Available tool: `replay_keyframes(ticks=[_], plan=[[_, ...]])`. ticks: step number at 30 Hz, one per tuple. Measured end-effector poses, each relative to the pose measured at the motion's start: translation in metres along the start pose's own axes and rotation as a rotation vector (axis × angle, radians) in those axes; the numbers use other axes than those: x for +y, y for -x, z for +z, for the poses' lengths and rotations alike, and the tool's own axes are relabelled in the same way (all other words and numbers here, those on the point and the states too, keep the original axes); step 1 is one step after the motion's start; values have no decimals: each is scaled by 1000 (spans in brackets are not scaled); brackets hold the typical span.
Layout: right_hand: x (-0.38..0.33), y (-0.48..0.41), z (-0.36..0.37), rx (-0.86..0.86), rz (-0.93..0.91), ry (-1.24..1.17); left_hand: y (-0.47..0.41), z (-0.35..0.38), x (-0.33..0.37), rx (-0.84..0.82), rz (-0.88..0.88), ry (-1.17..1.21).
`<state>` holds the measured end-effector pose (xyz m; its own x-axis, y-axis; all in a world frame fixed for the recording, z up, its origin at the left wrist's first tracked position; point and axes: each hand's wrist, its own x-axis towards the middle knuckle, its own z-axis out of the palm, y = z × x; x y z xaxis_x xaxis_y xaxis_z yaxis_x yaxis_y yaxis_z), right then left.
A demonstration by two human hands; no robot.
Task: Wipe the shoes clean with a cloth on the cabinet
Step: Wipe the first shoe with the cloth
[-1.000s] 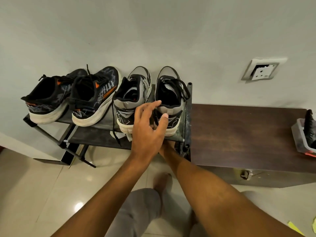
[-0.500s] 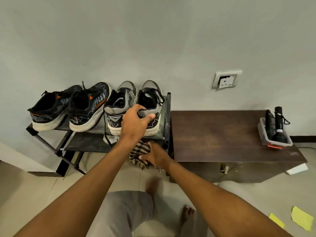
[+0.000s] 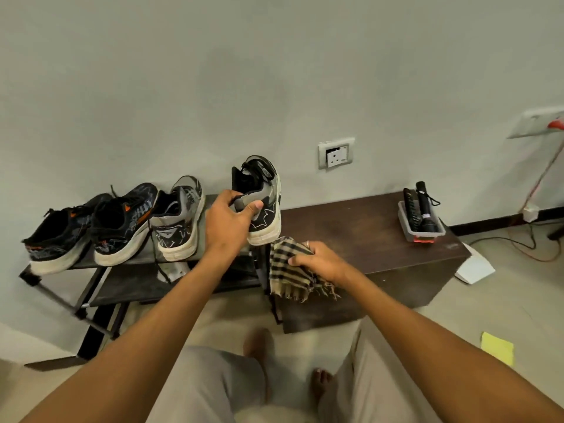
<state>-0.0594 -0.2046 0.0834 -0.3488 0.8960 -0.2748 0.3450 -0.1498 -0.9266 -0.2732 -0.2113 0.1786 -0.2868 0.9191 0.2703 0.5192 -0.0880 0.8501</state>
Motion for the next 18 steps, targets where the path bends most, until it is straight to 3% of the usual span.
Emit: replay_keyframes(ticks=[9, 18], plan=[[43, 34, -98, 336, 47, -164, 12, 106, 6, -132, -13, 23], [107, 5, -134, 481, 206, -106, 26, 196, -60, -266, -101, -5]])
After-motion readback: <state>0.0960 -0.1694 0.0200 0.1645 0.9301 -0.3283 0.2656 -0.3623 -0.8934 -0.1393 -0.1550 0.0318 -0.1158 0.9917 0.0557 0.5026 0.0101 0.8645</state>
